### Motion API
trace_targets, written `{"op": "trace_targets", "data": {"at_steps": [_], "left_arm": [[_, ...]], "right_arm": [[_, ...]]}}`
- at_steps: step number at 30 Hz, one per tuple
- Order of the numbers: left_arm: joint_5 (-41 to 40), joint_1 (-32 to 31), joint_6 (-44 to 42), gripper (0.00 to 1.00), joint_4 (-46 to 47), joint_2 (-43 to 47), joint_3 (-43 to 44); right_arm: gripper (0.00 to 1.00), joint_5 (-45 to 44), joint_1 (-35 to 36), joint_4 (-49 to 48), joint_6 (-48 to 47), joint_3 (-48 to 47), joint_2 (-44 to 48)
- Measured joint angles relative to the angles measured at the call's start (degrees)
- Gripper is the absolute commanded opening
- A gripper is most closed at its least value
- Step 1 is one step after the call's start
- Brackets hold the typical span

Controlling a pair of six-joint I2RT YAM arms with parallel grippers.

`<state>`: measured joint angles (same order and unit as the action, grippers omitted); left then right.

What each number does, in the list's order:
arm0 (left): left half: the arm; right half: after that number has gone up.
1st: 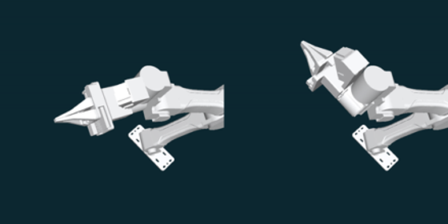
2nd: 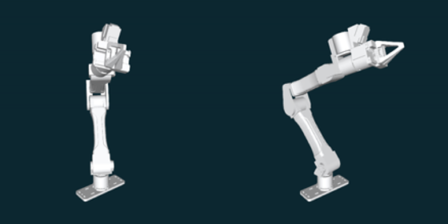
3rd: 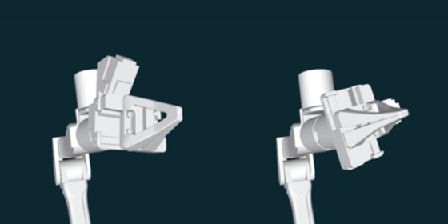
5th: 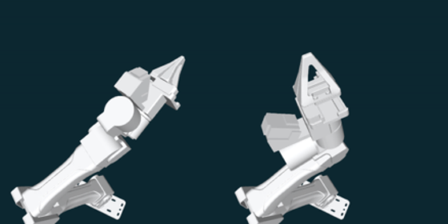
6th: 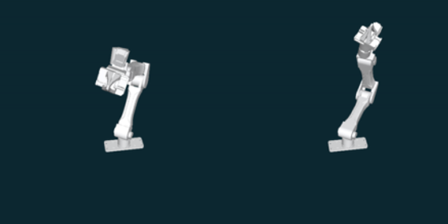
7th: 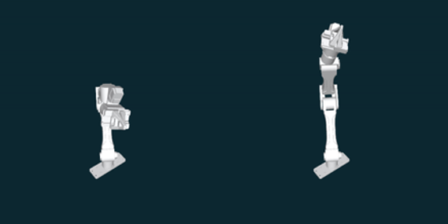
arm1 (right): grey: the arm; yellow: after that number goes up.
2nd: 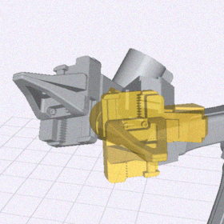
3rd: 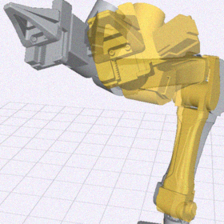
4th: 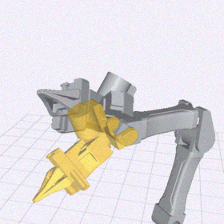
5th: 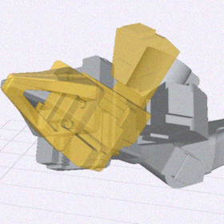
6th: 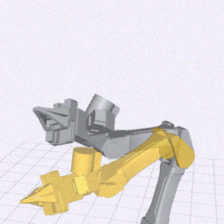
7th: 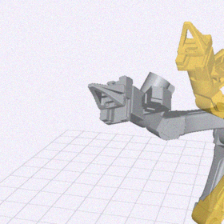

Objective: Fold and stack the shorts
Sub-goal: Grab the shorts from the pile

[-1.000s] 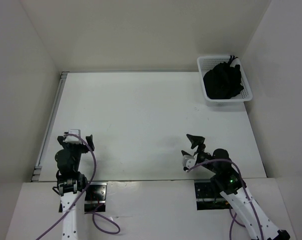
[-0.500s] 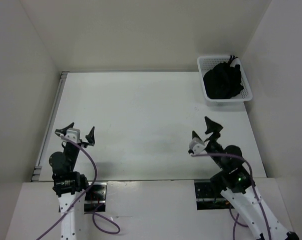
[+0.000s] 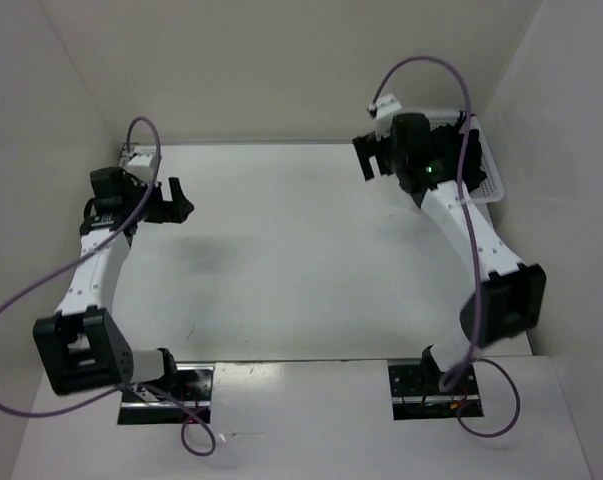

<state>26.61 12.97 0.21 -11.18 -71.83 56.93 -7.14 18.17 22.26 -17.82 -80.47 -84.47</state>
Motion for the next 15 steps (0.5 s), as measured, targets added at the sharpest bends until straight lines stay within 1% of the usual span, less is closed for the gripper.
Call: {"op": "trace_targets", "data": {"at_steps": [3, 5, 6, 7, 9, 10, 13, 14, 15], "left_arm": [[-2.8, -0.72, 0.02, 1.0, -10.21, -10.88, 8.04], [-4.2, -1.38, -0.04, 1.0, -16.15, -18.6, 14.75], [-4.7, -1.66, -0.02, 1.0, -18.6, -21.99, 17.99], [-5.09, -1.86, 0.0, 1.0, -20.57, -24.7, 20.65], [-5.81, -2.1, 0.02, 1.0, -25.22, -29.38, 25.35], [-6.03, -2.21, 0.0, 1.0, -27.65, -31.21, 27.52], [-6.45, -2.29, -0.04, 1.0, -34.73, -37.97, 35.28], [-6.45, -2.29, -0.02, 1.0, -36.44, -39.93, 37.33], [-6.43, -2.38, 0.0, 1.0, -37.16, -41.48, 38.53]], "right_arm": [[0.99, 0.37, -5.68, 1.44, 7.96, -14.49, -12.92], [0.99, 0.07, -8.94, 1.42, 12.57, -19.47, -18.99], [0.97, -0.22, -10.12, 1.57, 14.58, -20.48, -20.96], [0.92, -0.63, -11.45, 2.05, 16.7, -21.24, -22.77], [0.86, -0.59, -14.43, 3.58, 21.03, -23.37, -26.49], [0.84, -0.44, -15.76, 3.98, 22.73, -24.37, -28.06], [0.84, -1.64, -19.28, 4.63, 26.47, -28.35, -33.09], [0.88, -2.86, -20.17, 4.72, 27.21, -29.51, -34.47], [0.88, -4.33, -20.76, 4.66, 27.71, -30.6, -35.69]]}}
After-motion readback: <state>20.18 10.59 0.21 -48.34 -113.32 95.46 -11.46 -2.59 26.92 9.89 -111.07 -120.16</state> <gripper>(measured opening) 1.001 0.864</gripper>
